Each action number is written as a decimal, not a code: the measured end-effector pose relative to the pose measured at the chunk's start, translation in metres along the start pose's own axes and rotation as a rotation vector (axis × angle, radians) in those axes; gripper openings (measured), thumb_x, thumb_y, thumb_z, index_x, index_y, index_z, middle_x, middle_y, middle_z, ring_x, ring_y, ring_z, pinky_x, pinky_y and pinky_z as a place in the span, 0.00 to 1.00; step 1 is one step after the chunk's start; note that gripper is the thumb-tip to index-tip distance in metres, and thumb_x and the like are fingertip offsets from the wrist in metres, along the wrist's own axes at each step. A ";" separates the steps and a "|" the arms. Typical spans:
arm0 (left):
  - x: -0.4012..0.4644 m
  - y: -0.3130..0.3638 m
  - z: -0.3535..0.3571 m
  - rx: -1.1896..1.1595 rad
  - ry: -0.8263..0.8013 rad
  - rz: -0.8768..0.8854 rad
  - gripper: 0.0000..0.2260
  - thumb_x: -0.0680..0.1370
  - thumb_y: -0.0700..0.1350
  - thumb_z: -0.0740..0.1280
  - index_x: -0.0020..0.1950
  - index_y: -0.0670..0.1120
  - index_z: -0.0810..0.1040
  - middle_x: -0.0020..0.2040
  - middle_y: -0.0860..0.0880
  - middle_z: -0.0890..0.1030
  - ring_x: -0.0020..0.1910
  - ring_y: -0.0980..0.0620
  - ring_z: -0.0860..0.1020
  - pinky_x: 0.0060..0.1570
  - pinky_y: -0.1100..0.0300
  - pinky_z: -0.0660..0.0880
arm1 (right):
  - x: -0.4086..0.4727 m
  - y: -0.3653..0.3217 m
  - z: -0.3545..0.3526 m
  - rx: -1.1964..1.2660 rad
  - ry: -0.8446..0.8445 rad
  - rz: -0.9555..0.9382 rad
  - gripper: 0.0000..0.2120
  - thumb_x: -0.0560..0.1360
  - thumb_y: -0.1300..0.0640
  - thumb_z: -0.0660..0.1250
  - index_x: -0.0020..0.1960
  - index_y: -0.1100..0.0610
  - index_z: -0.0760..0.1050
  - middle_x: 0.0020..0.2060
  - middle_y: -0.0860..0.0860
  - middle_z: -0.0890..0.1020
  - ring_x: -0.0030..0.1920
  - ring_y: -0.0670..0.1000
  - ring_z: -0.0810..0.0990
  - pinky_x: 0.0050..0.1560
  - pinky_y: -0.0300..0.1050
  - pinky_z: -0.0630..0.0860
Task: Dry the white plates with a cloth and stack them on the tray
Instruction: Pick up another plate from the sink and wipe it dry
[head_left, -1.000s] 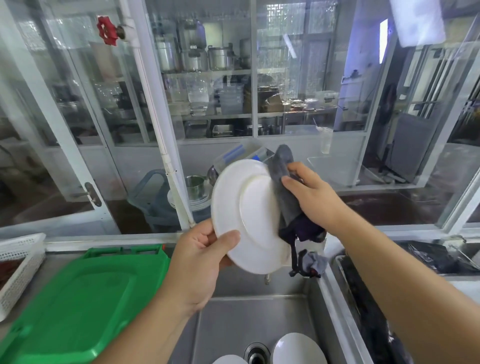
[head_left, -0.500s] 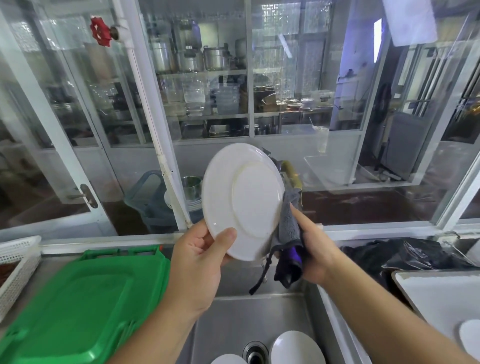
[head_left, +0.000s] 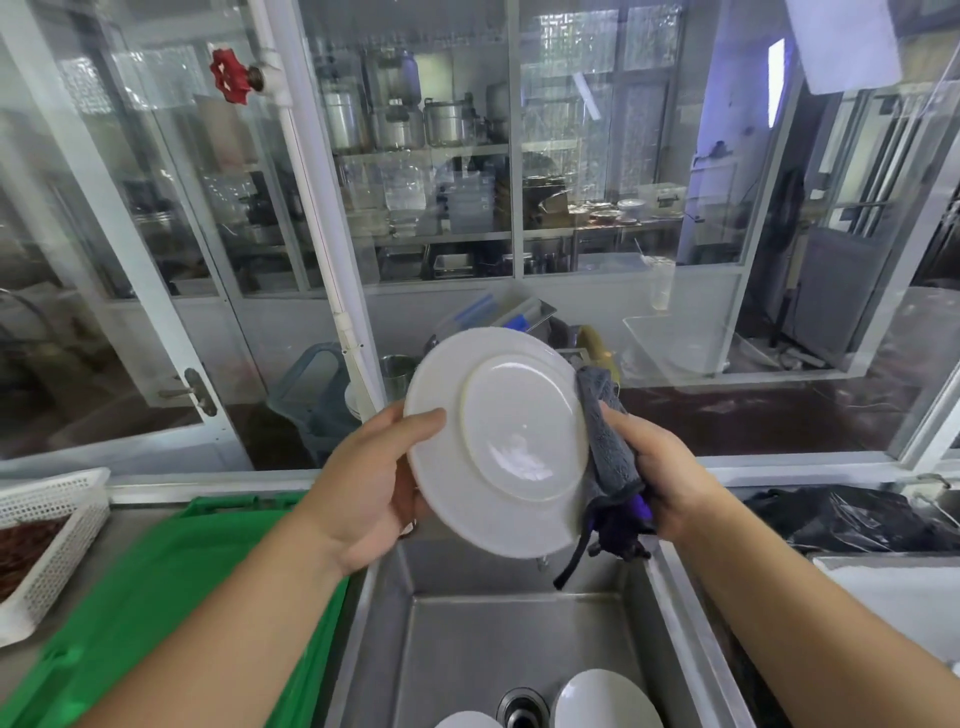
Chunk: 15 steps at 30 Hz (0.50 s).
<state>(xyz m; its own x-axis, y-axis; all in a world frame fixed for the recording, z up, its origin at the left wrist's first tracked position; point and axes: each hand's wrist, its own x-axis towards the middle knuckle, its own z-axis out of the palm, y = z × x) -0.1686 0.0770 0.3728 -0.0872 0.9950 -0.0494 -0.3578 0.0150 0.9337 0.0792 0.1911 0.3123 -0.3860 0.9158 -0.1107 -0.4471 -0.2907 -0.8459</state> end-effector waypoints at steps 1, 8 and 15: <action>0.001 0.003 -0.002 0.026 -0.007 -0.030 0.23 0.70 0.47 0.76 0.65 0.48 0.82 0.58 0.40 0.86 0.52 0.43 0.85 0.44 0.50 0.85 | 0.001 -0.002 -0.001 -0.020 -0.006 -0.007 0.19 0.73 0.52 0.76 0.58 0.65 0.84 0.48 0.64 0.86 0.43 0.60 0.88 0.39 0.51 0.85; 0.004 -0.004 -0.007 -0.010 -0.085 -0.042 0.16 0.71 0.39 0.77 0.58 0.45 0.87 0.56 0.39 0.86 0.50 0.44 0.86 0.39 0.53 0.85 | 0.007 -0.026 -0.002 -0.288 0.042 -0.081 0.19 0.72 0.48 0.80 0.60 0.52 0.83 0.57 0.62 0.86 0.49 0.60 0.88 0.51 0.57 0.86; 0.007 -0.018 0.016 -0.104 0.039 0.134 0.10 0.71 0.42 0.72 0.50 0.48 0.89 0.51 0.43 0.88 0.46 0.50 0.87 0.35 0.58 0.83 | 0.007 -0.014 0.016 -0.803 0.289 -0.450 0.05 0.84 0.46 0.67 0.57 0.44 0.80 0.54 0.47 0.84 0.56 0.49 0.82 0.59 0.51 0.78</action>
<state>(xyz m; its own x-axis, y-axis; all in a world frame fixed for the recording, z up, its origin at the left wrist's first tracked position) -0.1476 0.0851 0.3612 -0.1759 0.9828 0.0570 -0.4345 -0.1295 0.8913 0.0697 0.1966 0.3317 -0.0514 0.9593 0.2777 0.2223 0.2821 -0.9333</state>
